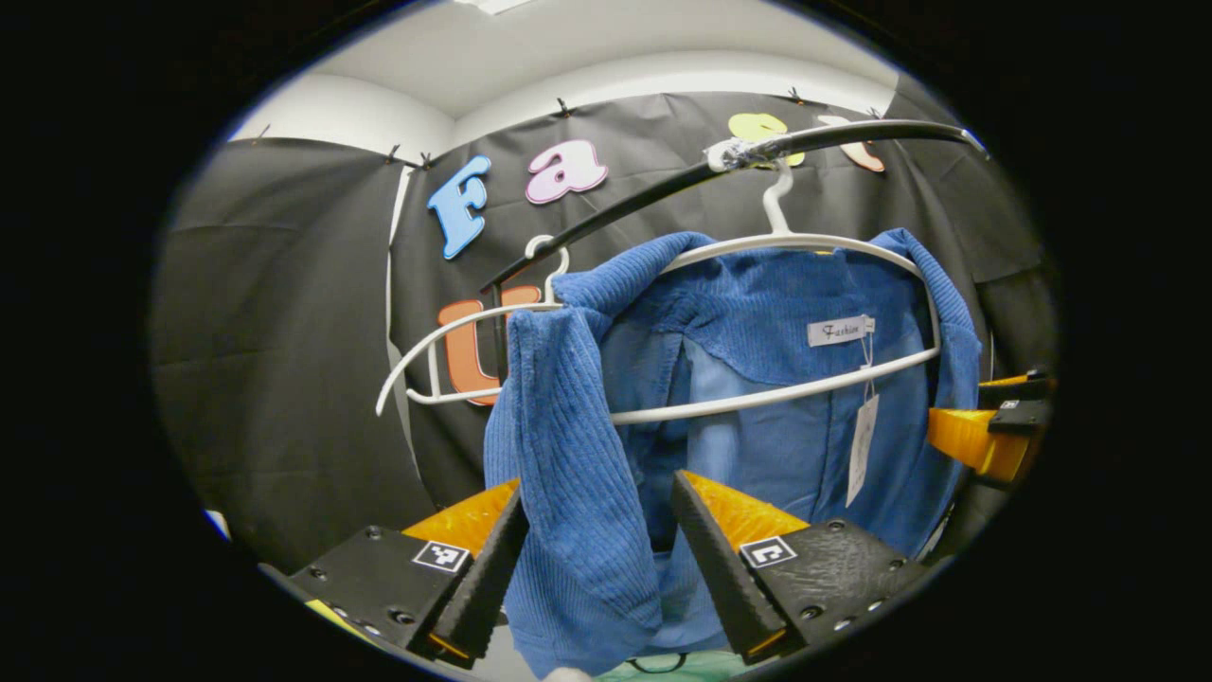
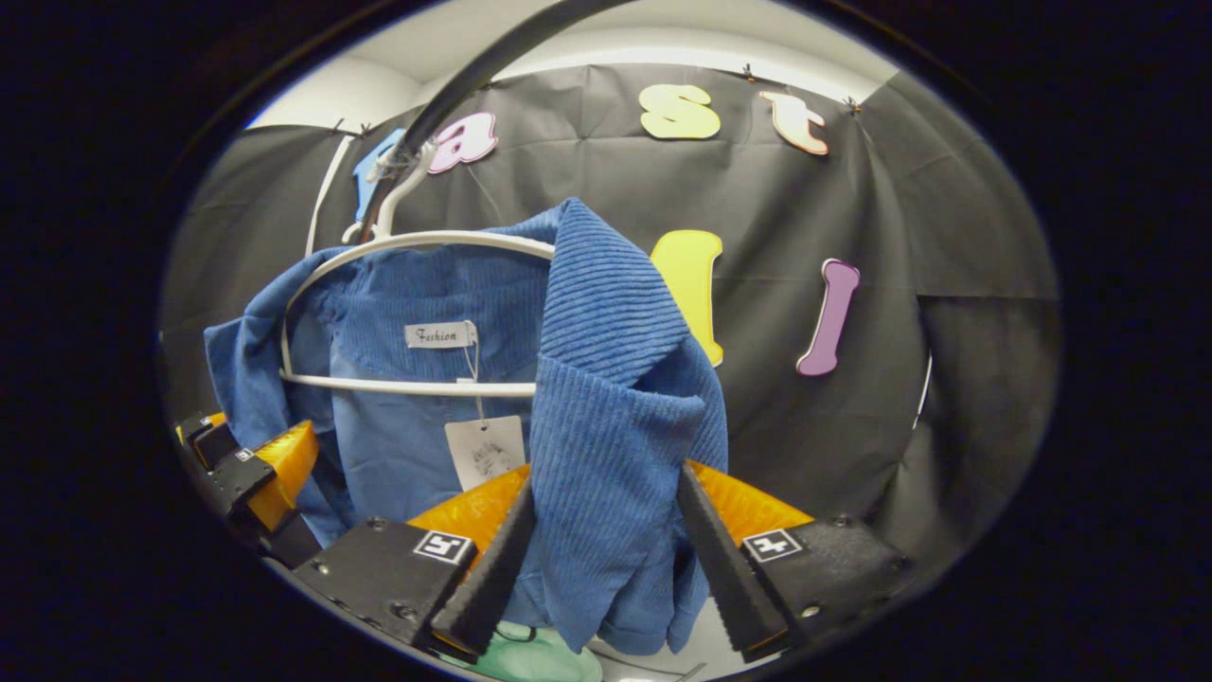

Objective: Grasp the clothes on the hanger with both hands and then place them into the laundry hamper below.

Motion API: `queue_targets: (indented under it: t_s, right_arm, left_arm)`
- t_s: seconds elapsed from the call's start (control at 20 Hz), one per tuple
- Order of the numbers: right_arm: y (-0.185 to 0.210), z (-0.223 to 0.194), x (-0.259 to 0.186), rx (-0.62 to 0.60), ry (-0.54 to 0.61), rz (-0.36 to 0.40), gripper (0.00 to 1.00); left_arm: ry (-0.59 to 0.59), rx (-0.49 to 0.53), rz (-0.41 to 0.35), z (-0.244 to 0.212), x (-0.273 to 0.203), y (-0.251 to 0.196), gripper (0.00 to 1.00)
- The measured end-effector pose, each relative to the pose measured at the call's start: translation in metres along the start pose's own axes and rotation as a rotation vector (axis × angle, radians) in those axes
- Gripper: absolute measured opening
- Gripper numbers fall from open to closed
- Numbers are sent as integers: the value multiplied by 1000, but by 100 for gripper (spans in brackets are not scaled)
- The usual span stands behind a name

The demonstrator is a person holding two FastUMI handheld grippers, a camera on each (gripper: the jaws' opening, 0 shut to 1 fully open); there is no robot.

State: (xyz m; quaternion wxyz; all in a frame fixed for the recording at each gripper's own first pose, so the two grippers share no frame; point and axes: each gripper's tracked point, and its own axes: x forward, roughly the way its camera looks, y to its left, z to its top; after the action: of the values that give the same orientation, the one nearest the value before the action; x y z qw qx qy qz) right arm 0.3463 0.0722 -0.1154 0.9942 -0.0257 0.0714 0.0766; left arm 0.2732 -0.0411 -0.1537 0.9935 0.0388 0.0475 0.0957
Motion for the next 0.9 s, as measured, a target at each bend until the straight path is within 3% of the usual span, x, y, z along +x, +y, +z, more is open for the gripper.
queue_targets:
  t_s: [0.15, 0.25, 0.35, 0.4, 0.45, 0.5, 0.55, 0.6, 0.65, 0.85, 0.9]
  right_arm:
    - [-4, -3, -2, 0, 5, 12, 78]
    - [-9, 1, 0, -4, -6, -2, 63]
    - [-12, -1, -1, 20, -8, 1, 41]
    - [-14, -2, -3, 33, -4, 11, 25]
    - [-10, -3, -2, 41, 2, 40, 20]
    - [-10, -3, -3, 51, 6, 56, 16]
    - [-10, -2, -4, 57, 9, 73, 16]
    - [-11, -3, -4, 62, 11, 80, 14]
    - [-12, -3, -5, 65, 9, 82, 14]
    - [-11, -1, -10, 65, 2, 112, 6]
    - [-10, -1, -11, 73, -4, 129, 5]
  left_arm:
    - [51, 8, -24, -14, 3, -5, 67]
    - [61, 23, -7, -20, 2, 1, 43]
    - [62, 24, -21, -20, 3, 0, 19]
    - [56, 15, -51, -19, 3, -6, 20]
    - [47, 18, -61, -15, 6, -9, 20]
    - [49, 33, -32, -15, 7, -1, 12]
    - [48, 35, -13, -16, 5, 3, 3]
    - [53, 21, -17, -15, 3, 2, 6]
    - [53, 7, -21, -14, 2, 1, 1]
    - [51, -9, -17, -14, 0, 7, 0]
    - [50, -15, -19, -13, -3, 7, 4]
